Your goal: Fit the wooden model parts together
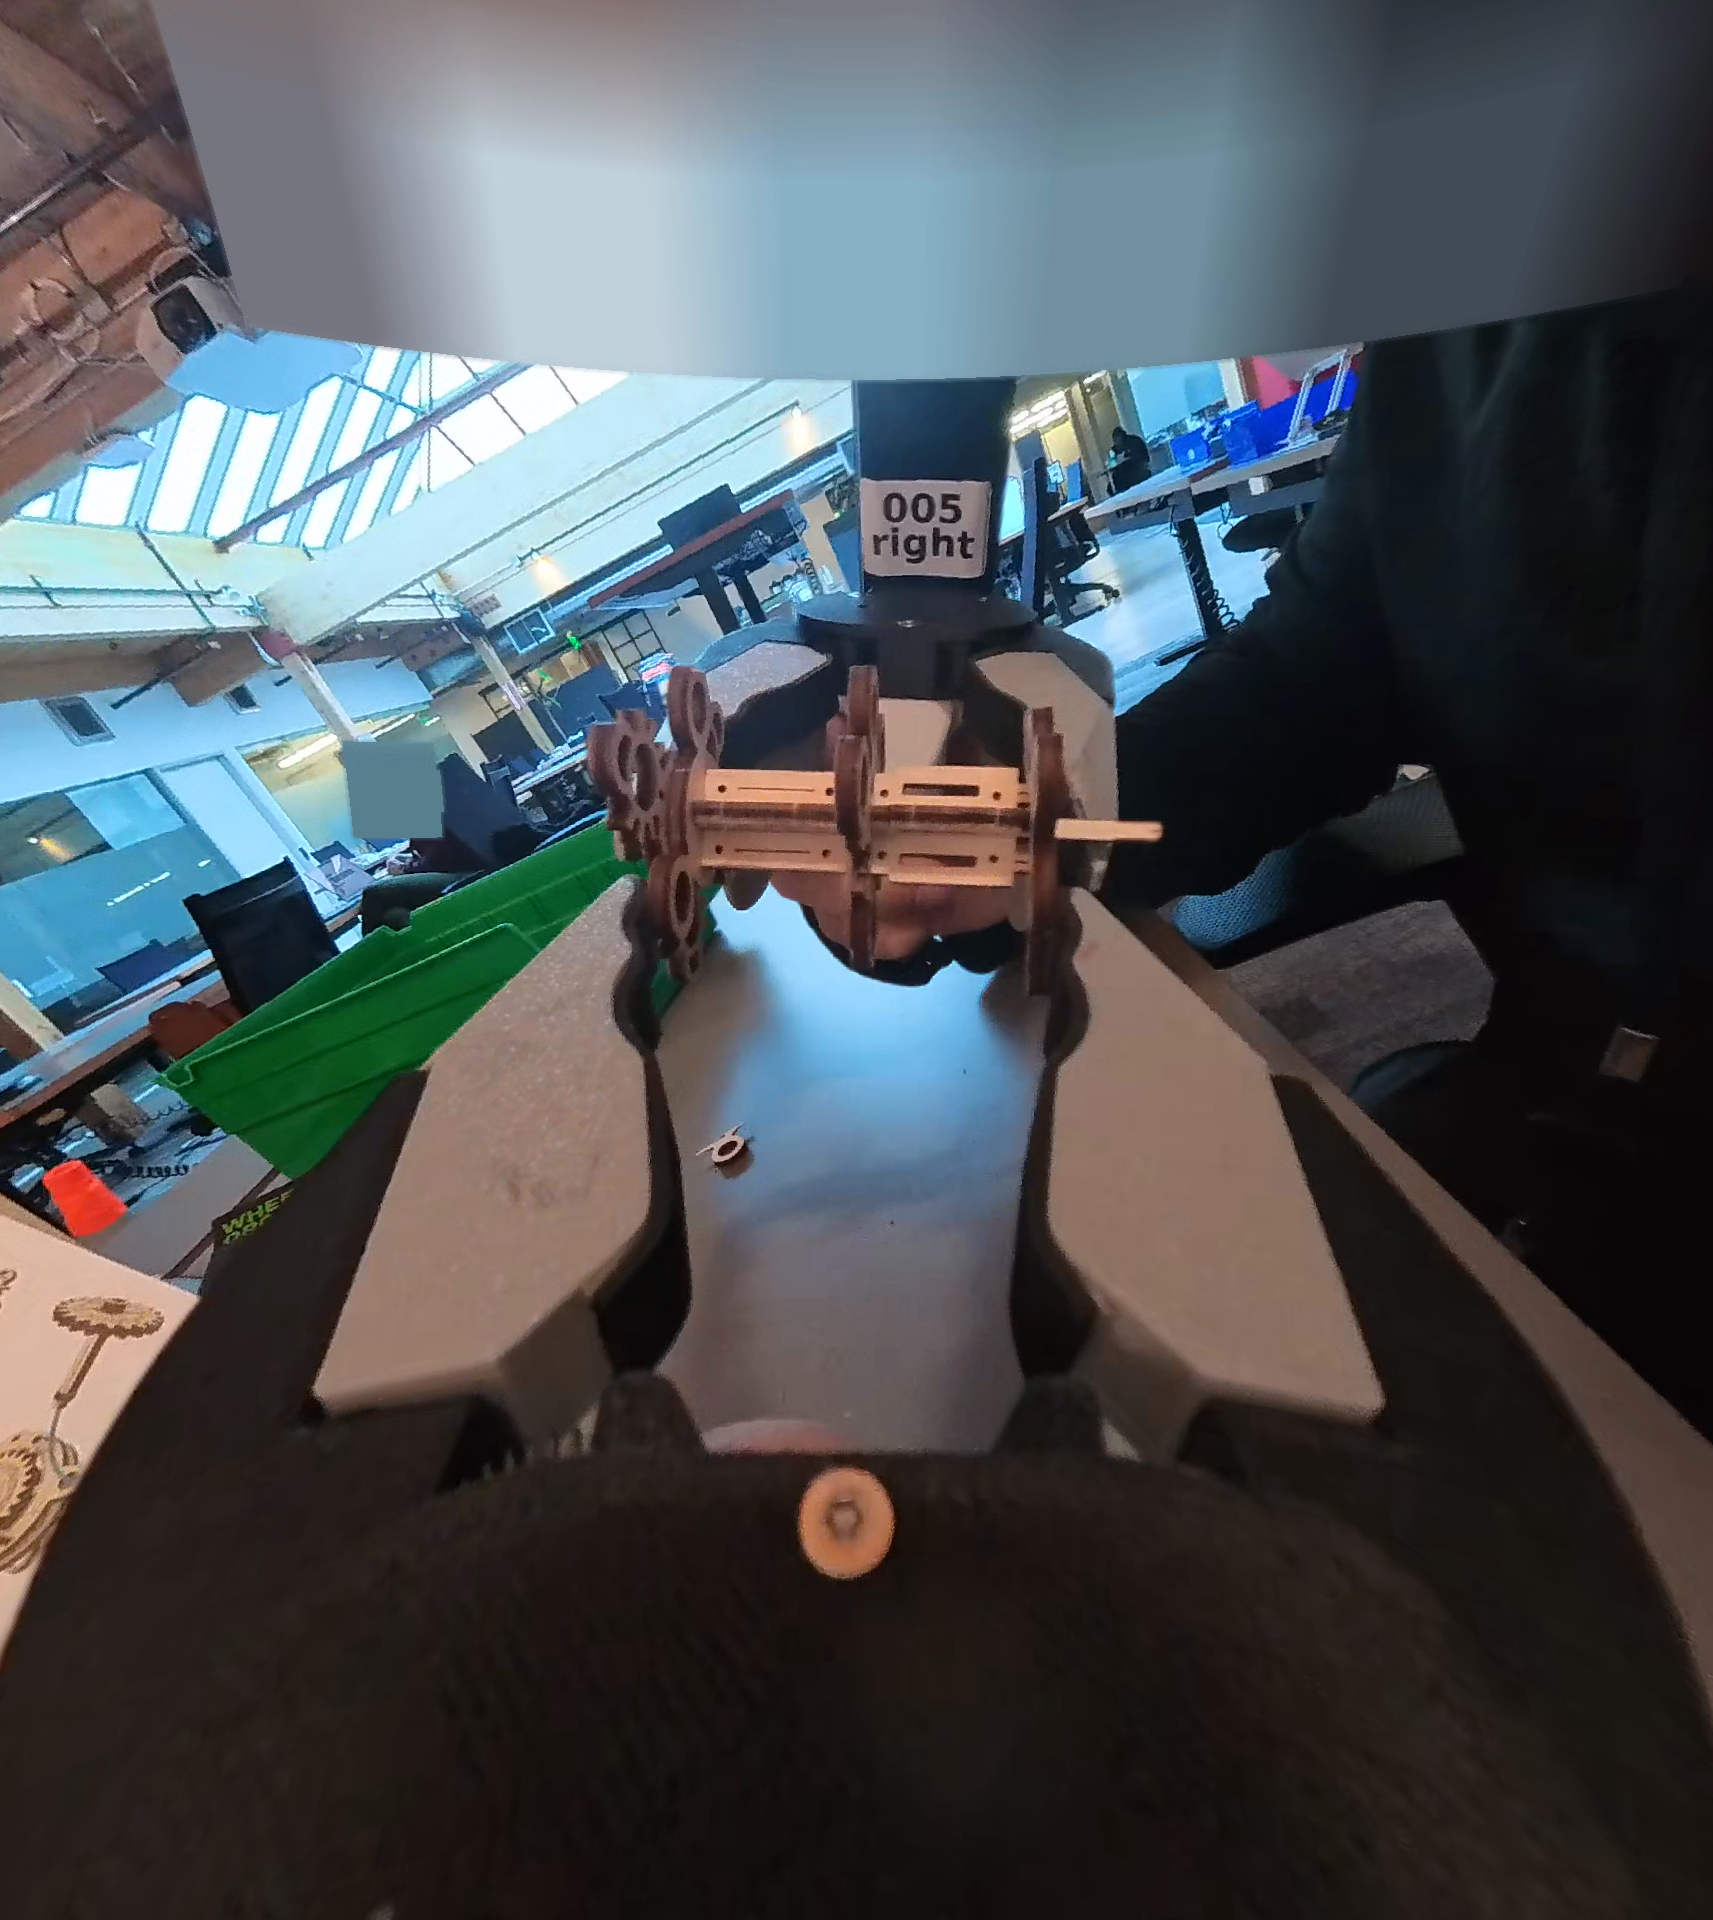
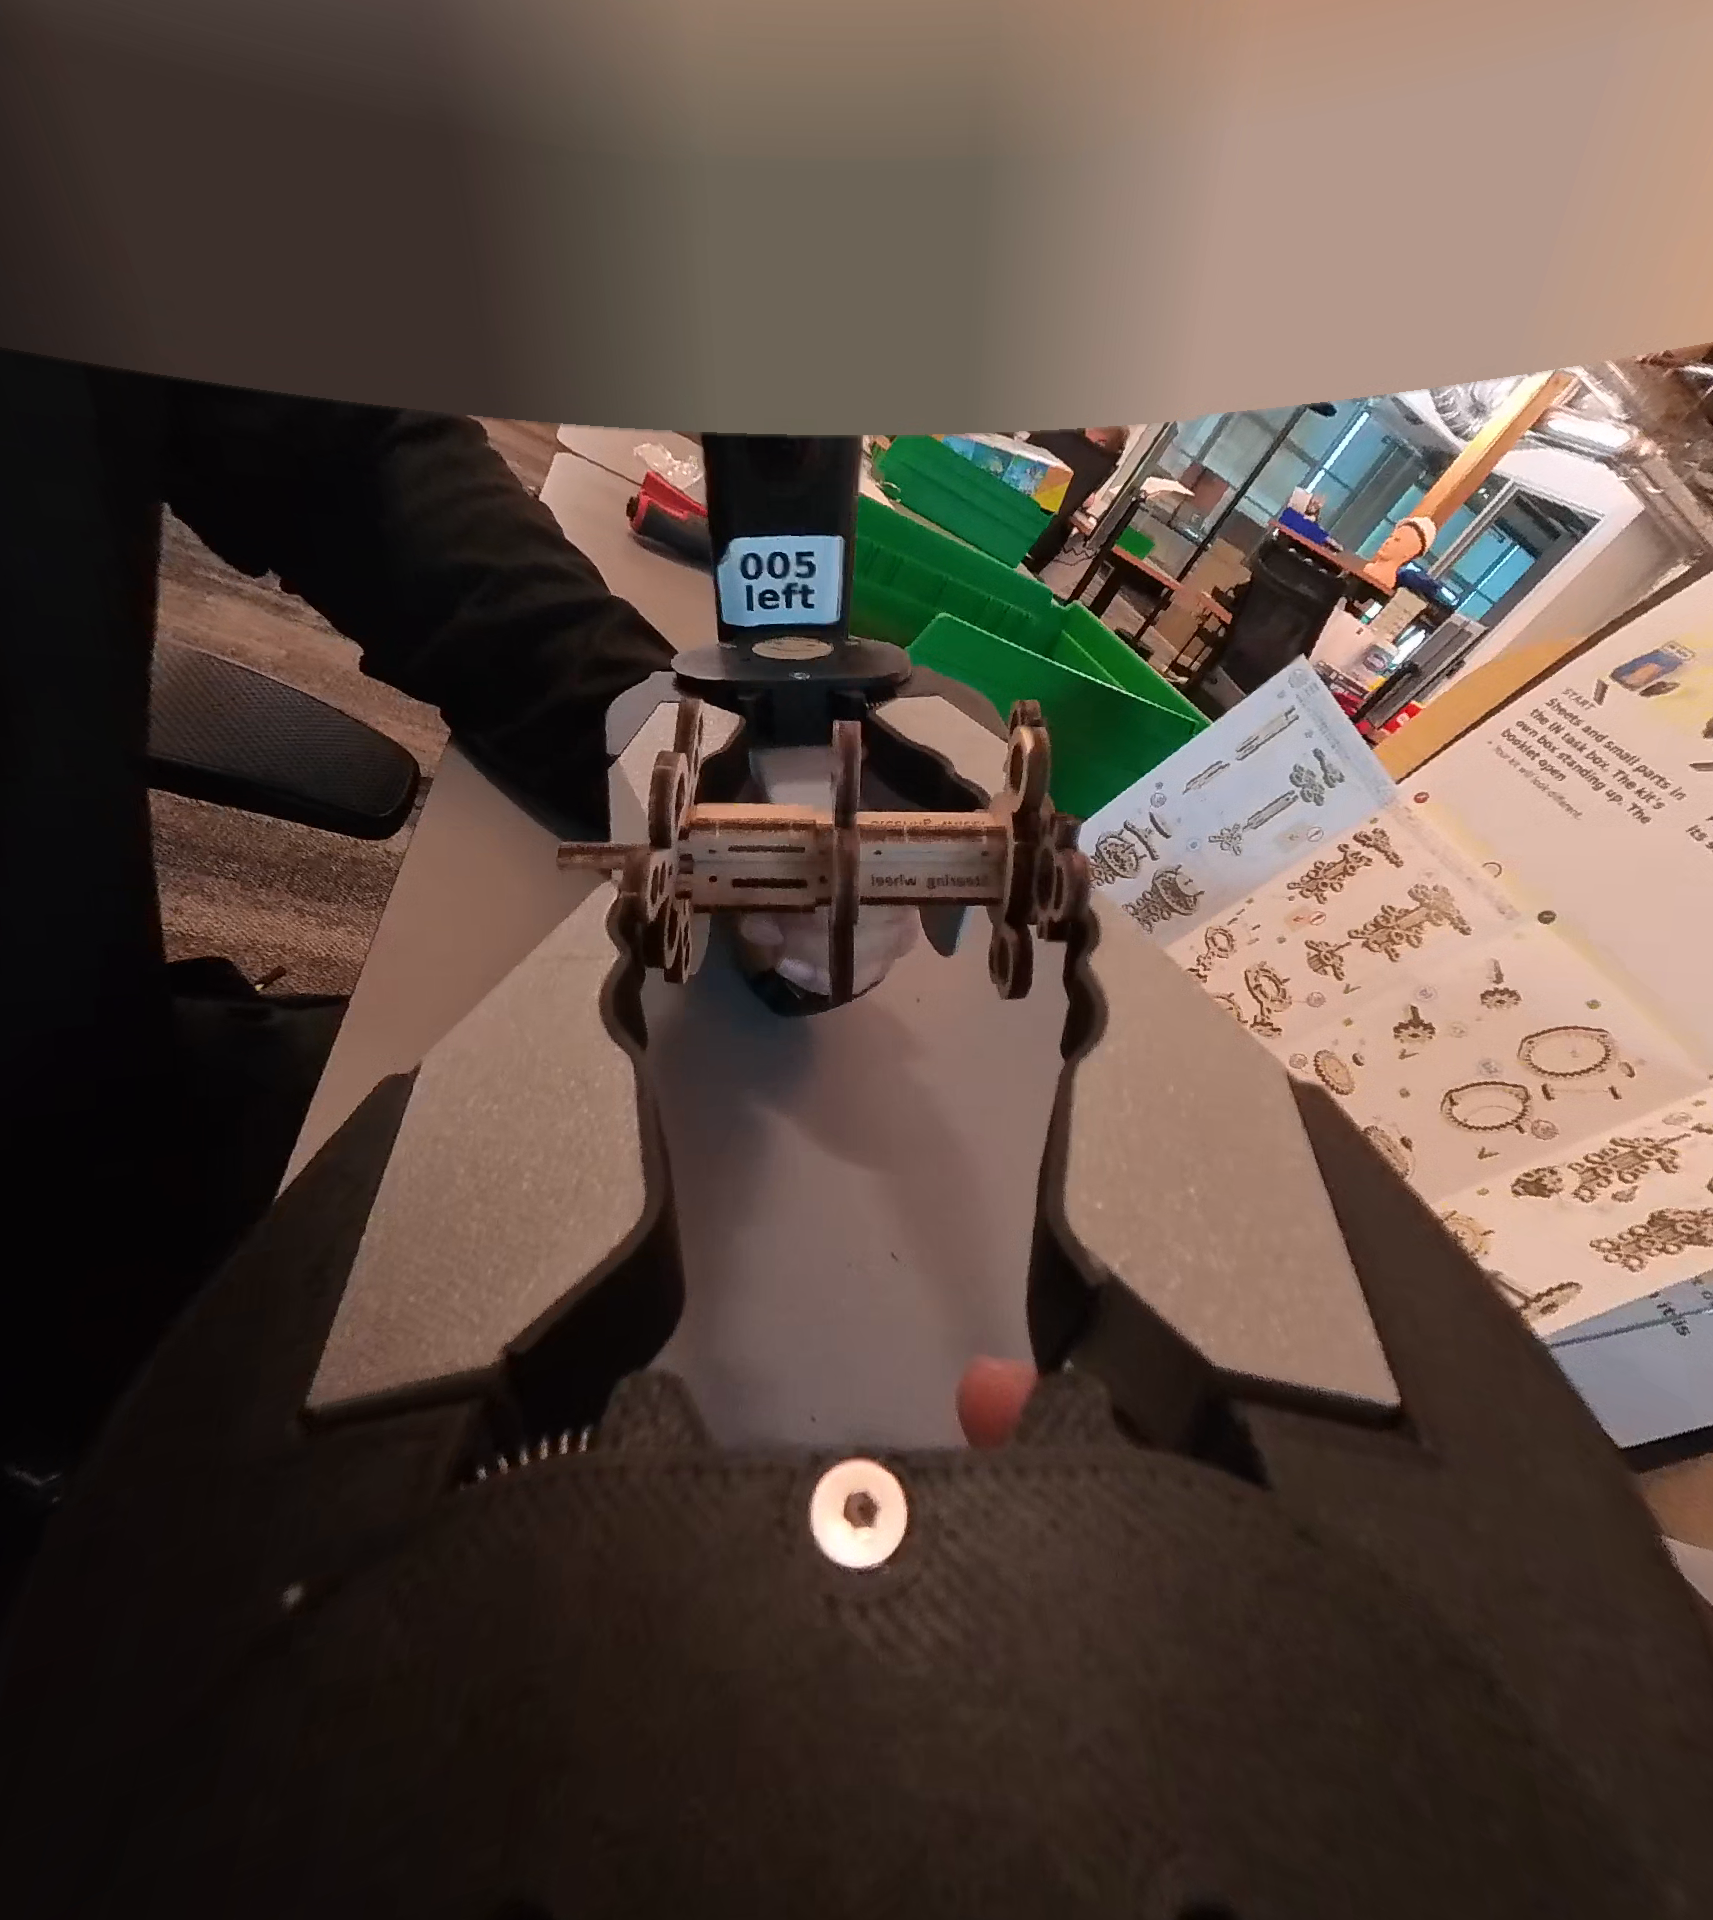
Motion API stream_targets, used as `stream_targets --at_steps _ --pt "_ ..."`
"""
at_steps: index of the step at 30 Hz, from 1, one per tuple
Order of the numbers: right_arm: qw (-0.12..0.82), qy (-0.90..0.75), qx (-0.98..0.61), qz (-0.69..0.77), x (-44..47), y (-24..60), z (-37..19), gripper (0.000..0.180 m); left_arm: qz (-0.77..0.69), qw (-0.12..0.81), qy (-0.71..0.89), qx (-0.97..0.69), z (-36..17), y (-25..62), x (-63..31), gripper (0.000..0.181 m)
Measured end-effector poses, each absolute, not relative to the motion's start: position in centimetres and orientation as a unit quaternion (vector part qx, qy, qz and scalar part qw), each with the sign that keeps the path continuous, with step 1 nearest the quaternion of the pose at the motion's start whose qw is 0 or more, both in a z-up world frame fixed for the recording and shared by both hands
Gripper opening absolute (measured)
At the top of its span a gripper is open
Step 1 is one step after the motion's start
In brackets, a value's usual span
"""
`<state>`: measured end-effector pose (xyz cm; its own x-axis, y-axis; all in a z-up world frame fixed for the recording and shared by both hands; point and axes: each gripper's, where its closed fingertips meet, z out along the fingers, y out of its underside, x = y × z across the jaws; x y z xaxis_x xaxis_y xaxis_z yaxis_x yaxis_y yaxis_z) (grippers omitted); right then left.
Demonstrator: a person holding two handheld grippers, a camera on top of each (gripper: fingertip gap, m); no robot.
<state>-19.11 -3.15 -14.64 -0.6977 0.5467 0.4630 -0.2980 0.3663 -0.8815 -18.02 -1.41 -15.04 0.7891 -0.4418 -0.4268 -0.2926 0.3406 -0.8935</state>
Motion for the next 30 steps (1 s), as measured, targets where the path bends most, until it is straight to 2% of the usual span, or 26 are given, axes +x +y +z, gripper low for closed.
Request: stream_targets --at_steps 22,27,30 --pt "0.370 -0.737 -0.077 0.561 -18.6 -3.8 -14.8 0.073 -0.066 0.743 0.340 -0.573 -15.4 -1.9 -17.3 0.073" --pt "0.365 -0.726 -0.098 0.574 -19.2 -3.4 -14.7 0.075 -0.074 0.740 0.327 -0.583 -15.4 -1.5 -17.8 0.073" --pt "0.378 -0.731 -0.105 0.558 -19.5 -3.2 -15.2 0.087 -0.049 0.731 0.324 -0.598 -15.8 -1.2 -18.4 0.073"
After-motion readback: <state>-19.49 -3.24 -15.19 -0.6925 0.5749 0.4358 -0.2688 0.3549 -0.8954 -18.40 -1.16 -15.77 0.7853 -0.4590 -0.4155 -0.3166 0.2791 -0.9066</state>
